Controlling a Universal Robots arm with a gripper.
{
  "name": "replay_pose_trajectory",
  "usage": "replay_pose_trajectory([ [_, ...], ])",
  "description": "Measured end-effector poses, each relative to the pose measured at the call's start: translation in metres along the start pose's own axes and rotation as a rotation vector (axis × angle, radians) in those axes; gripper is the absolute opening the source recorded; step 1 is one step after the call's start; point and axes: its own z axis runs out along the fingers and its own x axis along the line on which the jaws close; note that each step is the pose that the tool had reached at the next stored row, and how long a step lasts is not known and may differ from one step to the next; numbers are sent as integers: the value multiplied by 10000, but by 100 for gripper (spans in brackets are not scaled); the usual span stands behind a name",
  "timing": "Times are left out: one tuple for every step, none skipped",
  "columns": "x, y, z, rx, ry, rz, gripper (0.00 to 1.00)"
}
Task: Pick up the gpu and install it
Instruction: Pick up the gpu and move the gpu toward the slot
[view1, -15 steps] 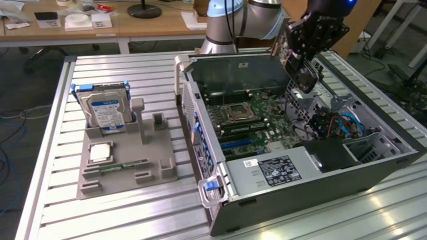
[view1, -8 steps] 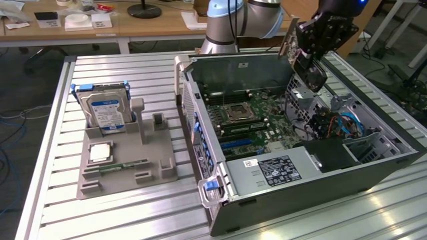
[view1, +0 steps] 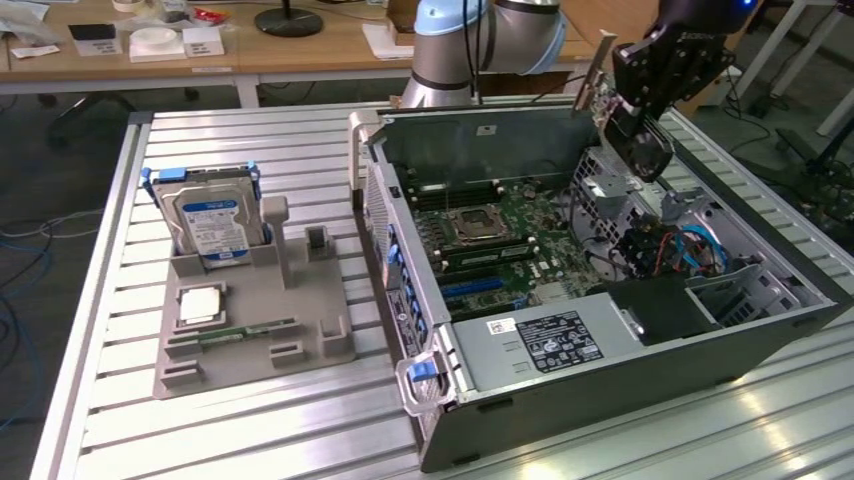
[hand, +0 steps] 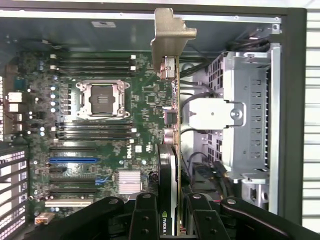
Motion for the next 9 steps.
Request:
replay_pose_trajectory([
  [-20, 1, 1, -1, 0, -1, 27],
  [-35, 1, 1, 0, 0, -2, 27],
  [-46, 1, 1, 0, 0, -2, 27],
  [-51, 2, 1, 1, 0, -1, 27],
  [-51, 2, 1, 1, 0, 0, 27],
  [-51, 1, 1, 1, 0, 0, 27],
  [-51, 1, 1, 1, 0, 0, 27],
  [-51, 1, 4, 1, 0, -1, 27],
  [-51, 0, 10, 1, 0, 0, 27],
])
